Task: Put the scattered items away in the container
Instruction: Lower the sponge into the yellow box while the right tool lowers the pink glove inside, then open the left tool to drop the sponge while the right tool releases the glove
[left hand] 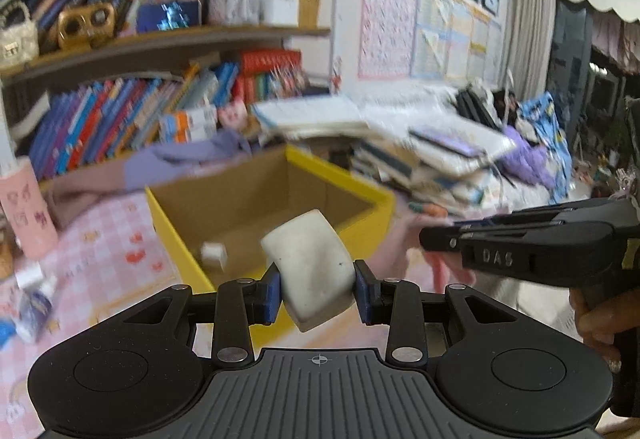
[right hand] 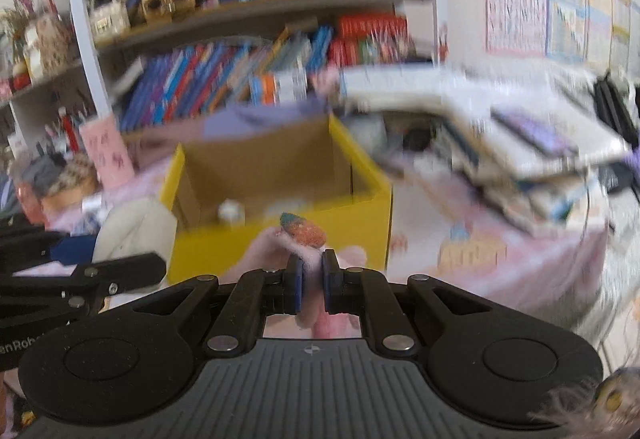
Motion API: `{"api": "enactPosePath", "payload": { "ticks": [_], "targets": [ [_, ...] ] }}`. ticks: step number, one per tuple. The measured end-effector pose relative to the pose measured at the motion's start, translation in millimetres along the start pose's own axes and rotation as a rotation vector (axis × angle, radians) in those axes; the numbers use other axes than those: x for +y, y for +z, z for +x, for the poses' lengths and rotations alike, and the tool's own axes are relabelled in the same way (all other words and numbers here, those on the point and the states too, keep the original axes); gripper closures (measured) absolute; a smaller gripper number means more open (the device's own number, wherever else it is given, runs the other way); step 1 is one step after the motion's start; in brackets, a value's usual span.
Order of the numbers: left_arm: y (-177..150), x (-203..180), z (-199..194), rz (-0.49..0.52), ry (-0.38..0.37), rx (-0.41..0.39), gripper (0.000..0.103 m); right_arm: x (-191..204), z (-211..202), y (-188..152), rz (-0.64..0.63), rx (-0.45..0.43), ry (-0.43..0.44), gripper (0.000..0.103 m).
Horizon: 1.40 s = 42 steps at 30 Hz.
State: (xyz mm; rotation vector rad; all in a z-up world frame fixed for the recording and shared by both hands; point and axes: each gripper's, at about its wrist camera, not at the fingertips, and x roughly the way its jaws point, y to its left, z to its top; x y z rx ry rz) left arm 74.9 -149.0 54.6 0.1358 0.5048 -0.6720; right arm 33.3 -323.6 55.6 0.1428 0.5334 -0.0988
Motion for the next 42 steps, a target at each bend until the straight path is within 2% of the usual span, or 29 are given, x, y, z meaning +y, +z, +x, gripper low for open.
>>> {"api": "enactPosePath", "payload": {
  "ticks": [5,10,14,20,25,33,35,37,39,42],
  "targets": [
    [24.9,11.6,10.7,-0.030,0.073,-0.064,0.068,-4.6,20.9,39.3,-0.031,-0.075,0.048,0.094],
    [36.9,18.2,26.5,-0.048,0.140,-0.072,0.068,-4.7,48.2,61.9,-0.077,-0.083,0.105,0.094],
    [38.6,19.1,49.6,-0.047,0.174,-0.022,0.068,-3.2,79.8,64.8,-0.115,-0.020,0.150,0.094],
    [32.4,17.4,90.3,-0.034,0.199,0.112,0.067,-3.4,125.1,58.0,-0.147,0.110,0.227,0.092],
    [24.3,19.6,110.9,-0.058,0.213,0.190,0.066,-6.2,158.5,47.1,-0.149,0.231,0.267,0.091],
    [17.3,26.5,127.2,-0.099,0.247,0.257,0.062,-6.6,183.9,44.5,-0.154,0.297,0.296,0.083],
    [16.3,28.1,128.3,-0.104,0.259,0.270,0.059,-5.9,185.4,45.8,-0.162,0.291,0.297,0.062],
    [15.8,28.5,127.1,-0.105,0.272,0.268,0.036,-4.9,184.5,47.5,-0.172,0.277,0.292,0.054],
    [15.8,27.3,124.3,-0.098,0.280,0.256,0.027,-4.7,184.3,48.2,-0.175,0.269,0.286,0.049],
    [15.7,26.0,118.5,-0.093,0.291,0.242,0.024,-4.6,182.4,47.5,-0.168,0.272,0.280,0.046]
  ]
}}
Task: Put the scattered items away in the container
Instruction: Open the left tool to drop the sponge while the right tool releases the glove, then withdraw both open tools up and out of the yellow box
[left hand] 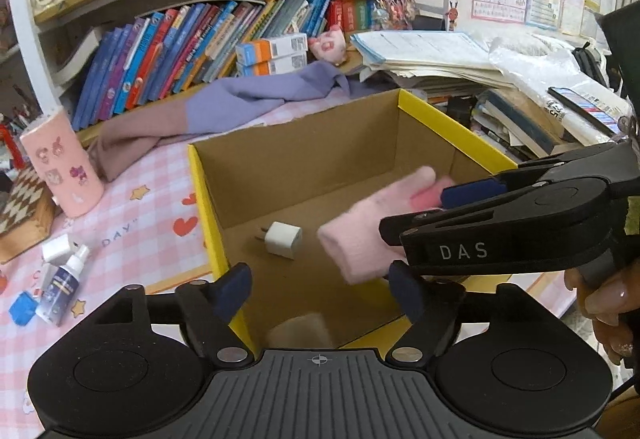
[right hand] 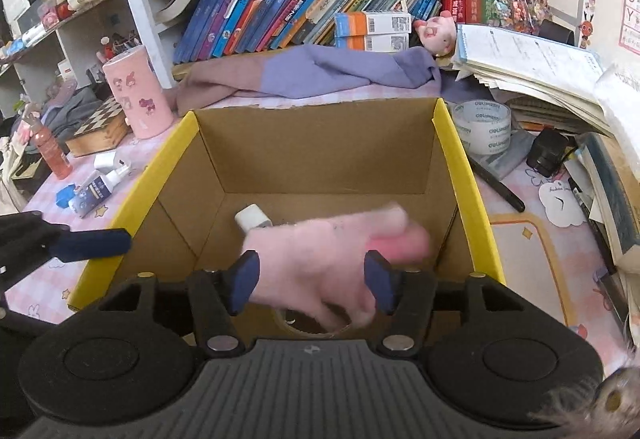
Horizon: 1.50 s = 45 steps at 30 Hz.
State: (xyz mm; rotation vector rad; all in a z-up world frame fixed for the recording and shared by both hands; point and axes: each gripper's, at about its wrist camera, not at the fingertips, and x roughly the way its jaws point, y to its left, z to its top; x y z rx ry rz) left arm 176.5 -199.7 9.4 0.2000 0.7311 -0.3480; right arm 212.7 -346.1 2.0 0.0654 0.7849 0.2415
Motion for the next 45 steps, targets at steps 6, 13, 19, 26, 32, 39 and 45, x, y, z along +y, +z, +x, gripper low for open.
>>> {"api": "enactPosePath", "payload": {
  "ticks": [6,13,19,26,32,39,45],
  "targets": [
    [-0.7,1.1,-15.8,0.026,0.000,-0.045,0.021,6.9,-18.6,-3.5,0.013,-0.051,-0.031,0.043],
    [-8.0,-0.1,-33.6,0.060,-0.034,-0.103,0.018,19.2,-46.1,-15.0,0.032,-0.121,-0.116,0.040],
    [-18.7,1.9,-47.5,0.066,-0.085,-0.149,0.018,30.6,-73.2,-31.7,0.041,-0.179,-0.206,0.039],
    [-37.1,3.9,-64.4,0.097,-0.148,-0.172,0.018,43.5,-93.7,-55.9,0.093,-0.184,-0.287,0.039],
    [-55.9,14.3,-80.6,0.093,-0.181,-0.161,0.018,62.2,-107.3,-76.4,0.123,-0.166,-0.331,0.038],
    [-75.7,28.3,-99.7,0.100,-0.185,-0.137,0.018,90.2,-114.7,-95.3,0.141,-0.139,-0.331,0.035],
    [-94.7,45.8,-111.1,0.088,-0.168,-0.093,0.018,118.6,-116.1,-108.6,0.142,-0.122,-0.318,0.029]
  ]
}}
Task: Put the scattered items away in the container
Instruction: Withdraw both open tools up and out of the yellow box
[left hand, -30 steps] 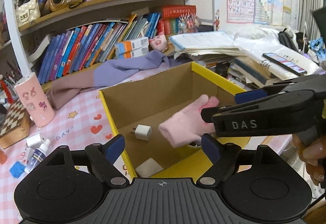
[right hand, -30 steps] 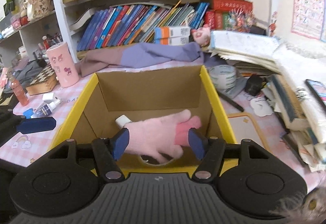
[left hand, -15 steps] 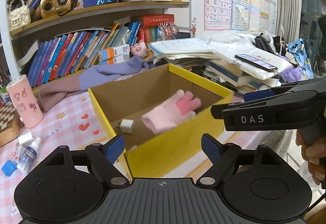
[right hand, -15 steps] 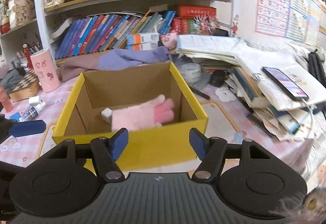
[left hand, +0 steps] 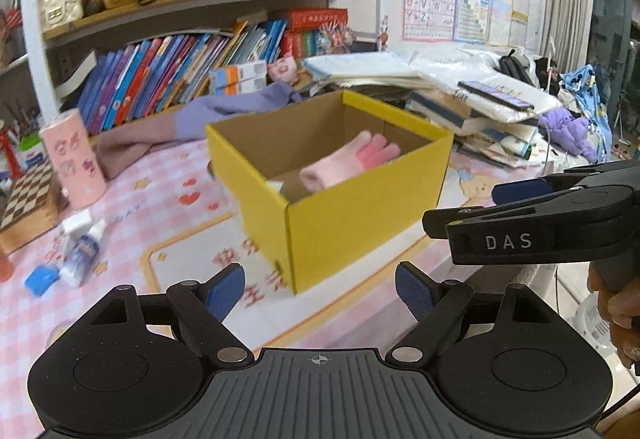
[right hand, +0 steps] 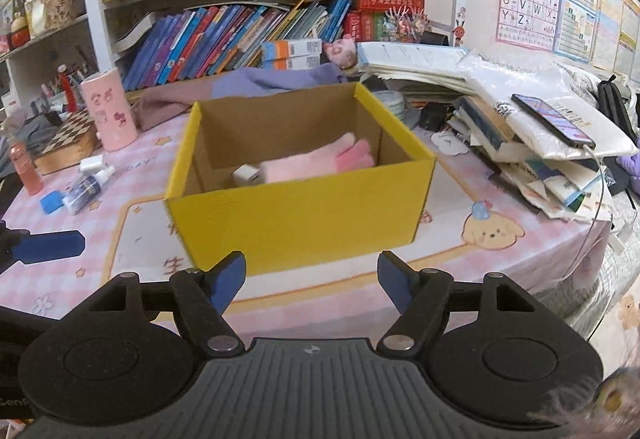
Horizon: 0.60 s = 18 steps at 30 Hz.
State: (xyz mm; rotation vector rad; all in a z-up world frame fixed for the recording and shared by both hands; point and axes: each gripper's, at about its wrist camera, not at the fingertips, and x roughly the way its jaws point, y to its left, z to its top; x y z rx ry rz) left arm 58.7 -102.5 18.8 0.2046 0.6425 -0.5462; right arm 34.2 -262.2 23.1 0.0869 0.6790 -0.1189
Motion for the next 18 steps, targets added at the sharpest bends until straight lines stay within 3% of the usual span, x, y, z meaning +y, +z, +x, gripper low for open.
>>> {"api": "enactPosePath", "payload": {
  "ticks": [18],
  "targets": [
    [-46.3,37.9,-46.9,-0.034,0.066,0.054,0.015,65.1,-19.8,-34.2,-0.005,0.041,0.066,0.022]
  ]
}}
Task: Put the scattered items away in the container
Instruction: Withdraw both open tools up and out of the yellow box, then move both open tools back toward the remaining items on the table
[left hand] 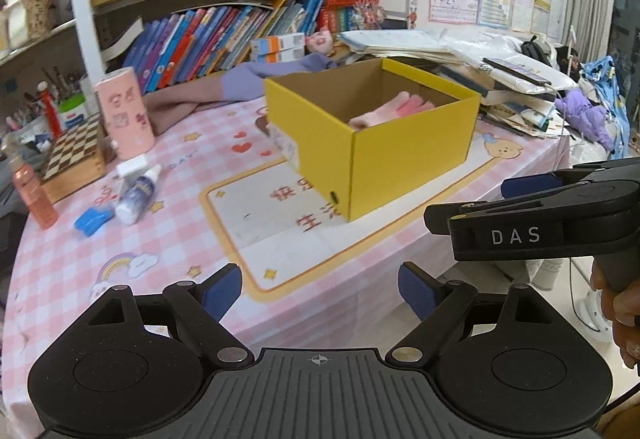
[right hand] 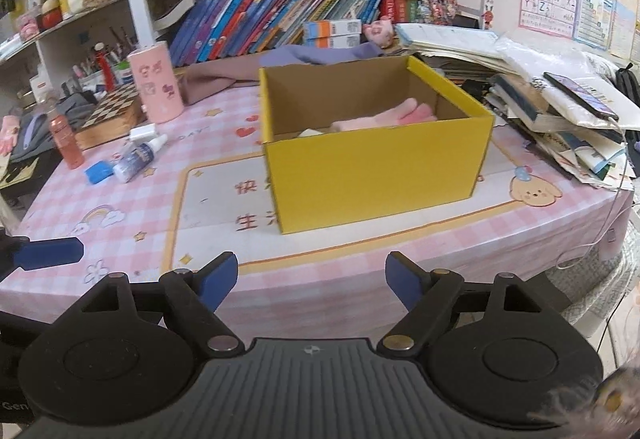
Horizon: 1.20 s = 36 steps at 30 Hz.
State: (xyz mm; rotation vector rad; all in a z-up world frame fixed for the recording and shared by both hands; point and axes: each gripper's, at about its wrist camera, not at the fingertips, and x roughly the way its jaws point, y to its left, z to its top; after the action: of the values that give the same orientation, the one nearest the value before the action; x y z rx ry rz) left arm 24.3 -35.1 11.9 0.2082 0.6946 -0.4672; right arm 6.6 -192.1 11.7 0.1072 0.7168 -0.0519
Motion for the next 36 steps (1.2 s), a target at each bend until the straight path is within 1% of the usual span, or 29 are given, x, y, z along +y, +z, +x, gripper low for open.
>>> {"api": "enactPosePath", "payload": {
  "ticks": [7,16,23,29,36],
  "targets": [
    [-14.1,22.1,-12.9,-0.050,0.048,0.006,0.014,26.9,1.6,-3.3,-0.040,0.015,0.042,0.020],
    [-27.7,52.0,-28.8,-0.124,0.119,0.022,0.013,65.4,8.4,-3.8,-0.104,0.057,0.122,0.019],
    [-37.8,73.2,-38.0,-0.179,0.178,0.032,0.013,93.4,14.9,-1.1,-0.161,0.069,0.180,0.019],
    [-42.0,84.5,-41.8,-0.206,0.210,0.032,0.013,107.6,19.6,1.9,-0.190,0.065,0.209,0.019],
    [-38.8,94.1,-37.3,-0.216,0.229,0.028,0.013,114.9,29.1,9.6,-0.200,0.054,0.224,0.019]
  ]
}}
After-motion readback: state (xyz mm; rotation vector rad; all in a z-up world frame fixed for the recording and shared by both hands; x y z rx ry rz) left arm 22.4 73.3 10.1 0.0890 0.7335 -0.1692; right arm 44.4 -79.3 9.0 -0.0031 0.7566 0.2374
